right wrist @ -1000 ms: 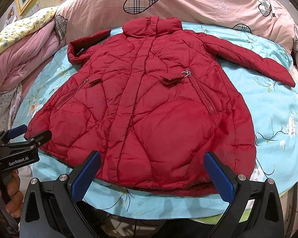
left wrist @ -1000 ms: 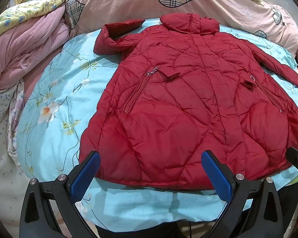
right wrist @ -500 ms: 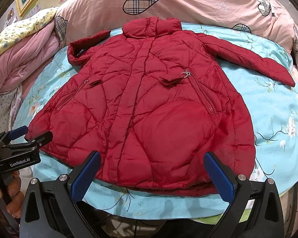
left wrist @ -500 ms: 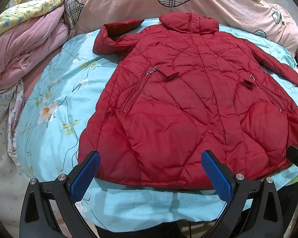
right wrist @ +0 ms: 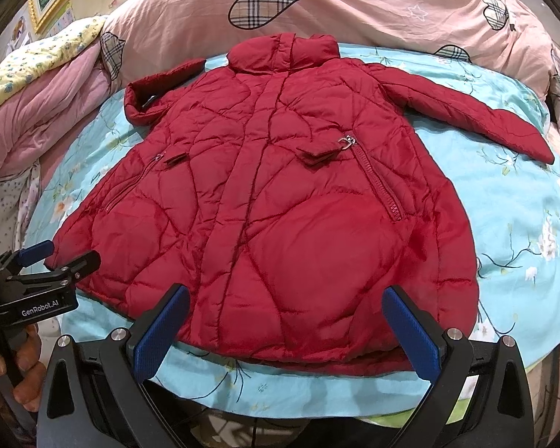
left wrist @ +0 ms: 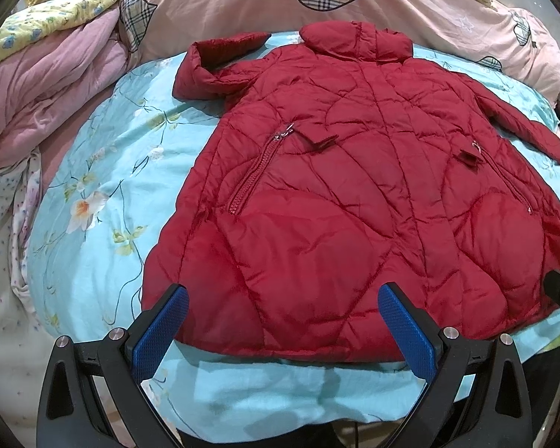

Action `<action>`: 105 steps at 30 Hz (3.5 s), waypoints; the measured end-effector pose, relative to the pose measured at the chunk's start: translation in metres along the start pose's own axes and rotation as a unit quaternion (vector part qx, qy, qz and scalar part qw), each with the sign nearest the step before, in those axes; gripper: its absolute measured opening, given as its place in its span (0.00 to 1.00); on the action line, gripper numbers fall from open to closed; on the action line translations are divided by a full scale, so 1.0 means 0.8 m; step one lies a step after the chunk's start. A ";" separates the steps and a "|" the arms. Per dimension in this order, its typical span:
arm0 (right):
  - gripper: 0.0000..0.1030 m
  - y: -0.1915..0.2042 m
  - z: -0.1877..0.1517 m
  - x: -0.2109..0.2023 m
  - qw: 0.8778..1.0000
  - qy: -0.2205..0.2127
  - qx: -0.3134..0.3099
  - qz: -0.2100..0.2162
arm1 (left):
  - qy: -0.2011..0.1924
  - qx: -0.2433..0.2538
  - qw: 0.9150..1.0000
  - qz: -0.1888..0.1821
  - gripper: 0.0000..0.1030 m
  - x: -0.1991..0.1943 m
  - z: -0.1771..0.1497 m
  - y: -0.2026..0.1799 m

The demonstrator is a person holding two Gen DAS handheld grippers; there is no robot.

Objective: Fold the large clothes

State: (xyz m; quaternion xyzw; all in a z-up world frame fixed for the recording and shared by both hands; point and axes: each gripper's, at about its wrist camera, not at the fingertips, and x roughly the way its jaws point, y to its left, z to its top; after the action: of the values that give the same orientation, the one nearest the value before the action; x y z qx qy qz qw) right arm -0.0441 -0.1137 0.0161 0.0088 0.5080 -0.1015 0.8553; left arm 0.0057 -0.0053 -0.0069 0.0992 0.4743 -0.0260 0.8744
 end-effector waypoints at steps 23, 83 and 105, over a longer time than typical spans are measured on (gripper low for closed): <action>1.00 -0.127 0.073 -0.023 0.993 -0.087 0.072 -0.046 | 0.007 -0.032 0.999 -0.014 0.99 0.043 0.051 0.008; 0.08 -0.287 0.311 0.117 0.965 -0.190 0.159 0.090 | 0.030 -0.049 0.997 -0.059 0.99 0.132 0.119 0.002; 0.08 -0.005 0.306 0.258 0.984 -0.050 -0.029 0.168 | 0.039 -0.119 0.976 -0.179 0.99 0.181 0.182 0.092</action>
State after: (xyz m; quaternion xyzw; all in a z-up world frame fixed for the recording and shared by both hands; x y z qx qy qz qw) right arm 0.2630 -0.1802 -0.0448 0.0638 0.4589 0.0583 0.8843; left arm 0.2155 0.0451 -0.0398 -0.0910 0.5179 -0.1212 0.8419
